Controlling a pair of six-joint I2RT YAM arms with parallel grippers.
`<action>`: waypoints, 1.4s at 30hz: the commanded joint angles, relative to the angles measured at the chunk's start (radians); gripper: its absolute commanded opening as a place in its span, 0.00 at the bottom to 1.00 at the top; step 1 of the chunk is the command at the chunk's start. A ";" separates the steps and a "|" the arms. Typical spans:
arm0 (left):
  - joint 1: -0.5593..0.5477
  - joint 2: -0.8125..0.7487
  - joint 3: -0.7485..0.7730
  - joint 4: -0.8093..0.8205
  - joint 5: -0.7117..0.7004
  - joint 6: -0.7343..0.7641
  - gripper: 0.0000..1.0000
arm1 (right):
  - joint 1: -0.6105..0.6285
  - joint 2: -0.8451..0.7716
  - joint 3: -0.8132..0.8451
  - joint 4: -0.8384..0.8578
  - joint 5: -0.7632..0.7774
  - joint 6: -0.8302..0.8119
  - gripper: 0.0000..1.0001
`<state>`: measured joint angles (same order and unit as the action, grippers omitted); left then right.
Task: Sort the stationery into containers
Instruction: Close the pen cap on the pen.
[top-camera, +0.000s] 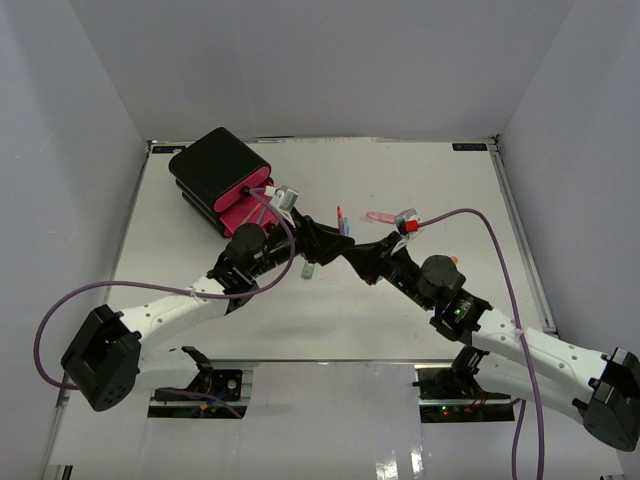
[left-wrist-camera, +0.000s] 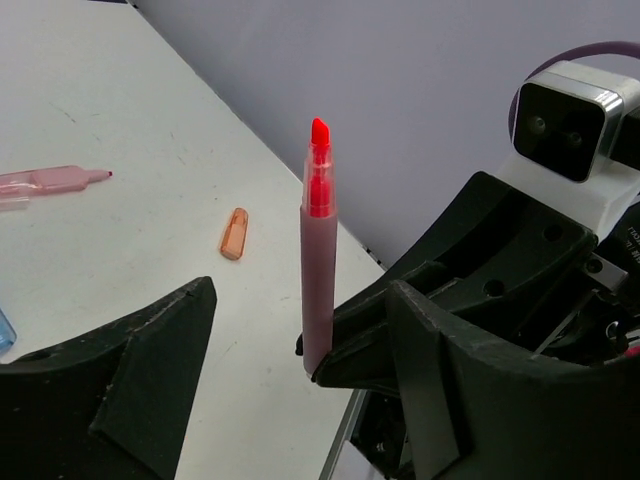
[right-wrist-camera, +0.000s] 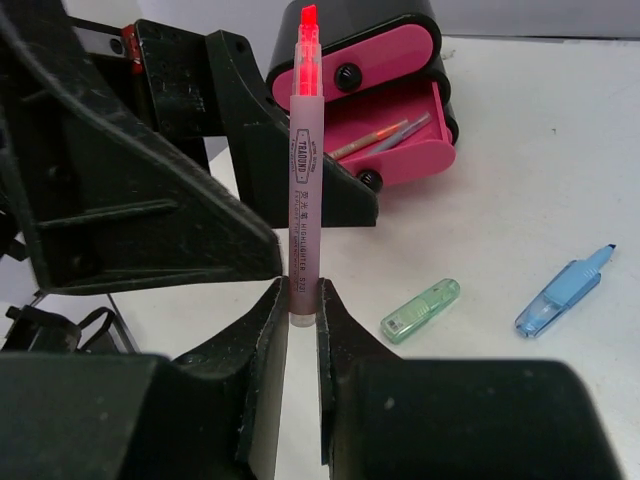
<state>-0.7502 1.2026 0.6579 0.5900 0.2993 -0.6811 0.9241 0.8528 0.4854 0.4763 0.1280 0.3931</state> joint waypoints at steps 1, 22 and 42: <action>-0.024 0.017 0.034 0.097 -0.040 -0.018 0.79 | 0.005 -0.021 -0.016 0.091 -0.022 0.012 0.08; -0.064 0.064 0.040 0.185 0.007 -0.011 0.03 | 0.005 -0.043 -0.060 0.111 -0.002 0.041 0.15; 0.205 -0.052 0.322 -0.651 -0.106 0.434 0.00 | -0.188 0.040 0.143 -0.462 0.220 -0.095 0.74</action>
<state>-0.5907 1.1915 0.9234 0.1688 0.2173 -0.3721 0.8043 0.8322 0.5354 0.1177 0.3370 0.3374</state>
